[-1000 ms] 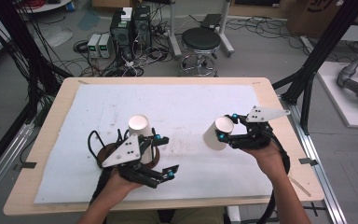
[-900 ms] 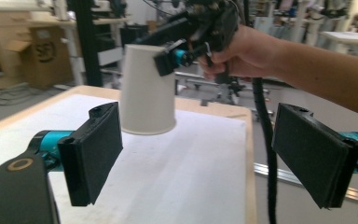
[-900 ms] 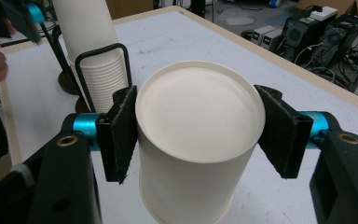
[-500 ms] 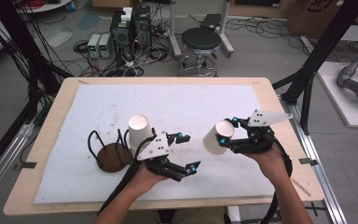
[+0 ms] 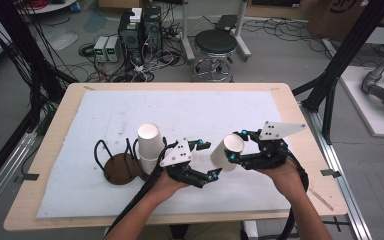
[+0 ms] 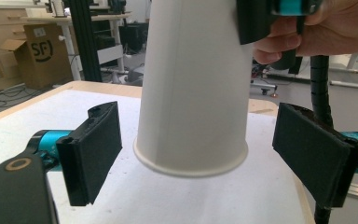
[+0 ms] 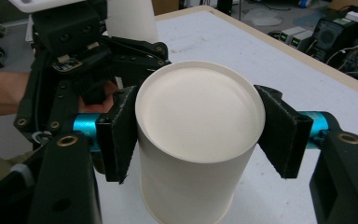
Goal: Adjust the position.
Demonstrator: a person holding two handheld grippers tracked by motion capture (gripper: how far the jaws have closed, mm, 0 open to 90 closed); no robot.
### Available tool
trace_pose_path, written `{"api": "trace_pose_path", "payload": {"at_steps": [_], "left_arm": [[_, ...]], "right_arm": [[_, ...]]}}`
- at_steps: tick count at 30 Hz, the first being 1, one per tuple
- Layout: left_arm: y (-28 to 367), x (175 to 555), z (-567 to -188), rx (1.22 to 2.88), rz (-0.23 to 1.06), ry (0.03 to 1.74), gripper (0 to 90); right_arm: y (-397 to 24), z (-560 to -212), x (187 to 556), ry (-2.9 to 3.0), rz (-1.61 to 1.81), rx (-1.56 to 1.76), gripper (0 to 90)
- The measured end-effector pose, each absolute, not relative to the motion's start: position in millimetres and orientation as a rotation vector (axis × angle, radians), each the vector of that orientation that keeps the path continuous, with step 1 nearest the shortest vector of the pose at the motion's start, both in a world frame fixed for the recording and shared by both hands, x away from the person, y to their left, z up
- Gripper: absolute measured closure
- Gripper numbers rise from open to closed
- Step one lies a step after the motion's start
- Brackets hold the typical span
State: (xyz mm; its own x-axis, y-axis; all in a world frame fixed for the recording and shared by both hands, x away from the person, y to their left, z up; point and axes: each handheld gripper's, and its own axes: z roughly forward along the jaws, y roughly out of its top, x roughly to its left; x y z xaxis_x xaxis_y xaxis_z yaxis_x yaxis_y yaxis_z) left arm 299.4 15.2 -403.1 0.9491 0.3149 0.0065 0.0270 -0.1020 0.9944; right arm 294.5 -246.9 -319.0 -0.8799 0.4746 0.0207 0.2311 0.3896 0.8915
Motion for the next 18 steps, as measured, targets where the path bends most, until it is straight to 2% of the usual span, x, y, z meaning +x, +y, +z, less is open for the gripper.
{"api": "trace_pose_path", "payload": {"at_steps": [13, 16, 18], "left_arm": [[10.2, 304.7, -410.9, 1.674, 0.182, 0.244, 15.9], [12.1, 303.3, -411.0, 1.67, 0.175, 0.224, 23.1], [13.0, 303.5, -411.1, 1.667, 0.172, 0.223, 24.0]], "right_arm": [[-236.7, -321.9, 292.5, 2.443, 1.58, 0.62, 35.5], [-238.9, -324.6, 294.0, 2.44, 1.623, 0.637, 35.5], [-239.6, -325.2, 293.9, 2.442, 1.633, 0.647, 35.5]]}}
